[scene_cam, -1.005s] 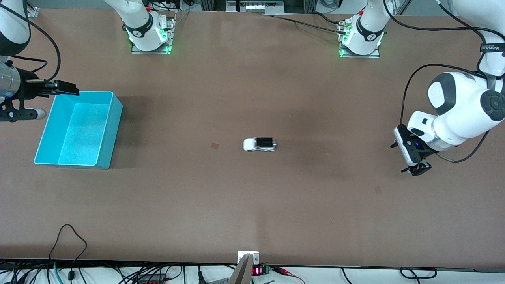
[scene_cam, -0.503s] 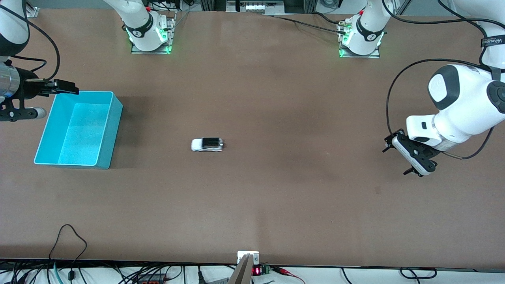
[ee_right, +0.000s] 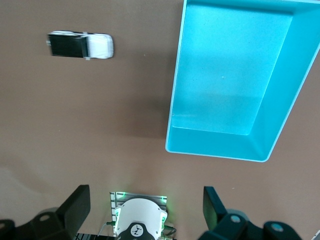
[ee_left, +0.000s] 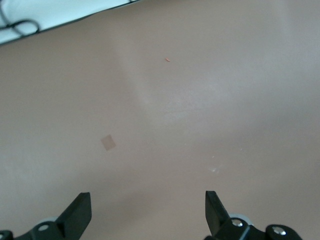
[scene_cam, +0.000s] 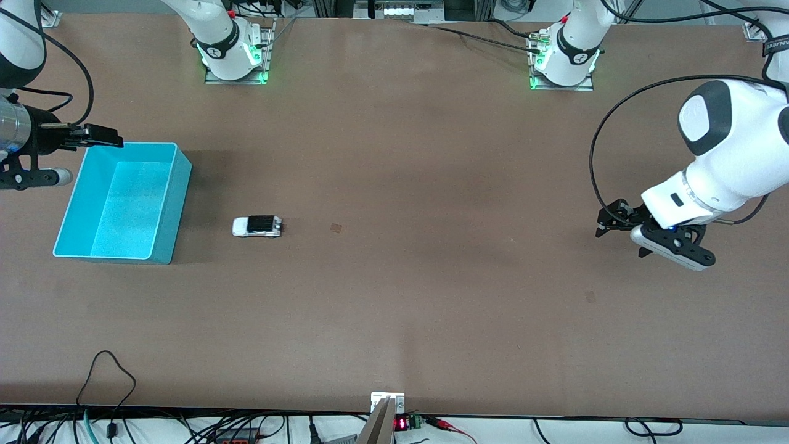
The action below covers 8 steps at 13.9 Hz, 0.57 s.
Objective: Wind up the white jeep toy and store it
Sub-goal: 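Raise the left gripper away while the jeep rolls toward the bin, then reach the right gripper to the stopped jeep and grasp it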
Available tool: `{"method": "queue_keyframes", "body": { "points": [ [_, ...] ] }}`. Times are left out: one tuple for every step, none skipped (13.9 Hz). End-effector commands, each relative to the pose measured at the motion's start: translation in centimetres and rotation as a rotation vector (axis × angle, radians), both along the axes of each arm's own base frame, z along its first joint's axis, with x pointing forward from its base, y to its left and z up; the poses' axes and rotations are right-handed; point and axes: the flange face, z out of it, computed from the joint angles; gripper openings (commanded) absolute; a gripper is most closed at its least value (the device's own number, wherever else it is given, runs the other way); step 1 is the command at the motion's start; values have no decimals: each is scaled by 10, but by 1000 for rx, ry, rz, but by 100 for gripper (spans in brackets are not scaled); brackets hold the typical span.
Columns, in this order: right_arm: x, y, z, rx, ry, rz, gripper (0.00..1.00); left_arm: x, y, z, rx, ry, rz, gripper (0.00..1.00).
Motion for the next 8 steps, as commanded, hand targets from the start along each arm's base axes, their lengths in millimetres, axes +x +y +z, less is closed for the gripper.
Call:
{"method": "queue_keyframes", "body": {
  "points": [
    [0, -2, 2, 23, 8, 5, 100, 1, 7, 16, 10, 20, 131, 100],
    [0, -2, 2, 27, 7, 14, 100, 1, 13, 19, 41, 26, 157, 100],
    [0, -1, 1, 31, 7, 28, 100, 3, 20, 28, 50, 34, 201, 100],
    [0, -2, 0, 37, 8, 42, 100, 3, 24, 34, 53, 55, 243, 100],
    [0, 0, -2, 40, 11, 57, 100, 3, 25, 41, 50, 73, 284, 100],
    [0, 3, -7, 41, 15, 64, 100, 4, 26, 47, 46, 75, 309, 100],
    [0, 7, -10, 42, 18, 70, 100, 4, 31, 54, 46, 76, 328, 100],
    [0, 9, -12, 42, 21, 75, 100, 4, 38, 62, 49, 83, 345, 100]
  ]
}}
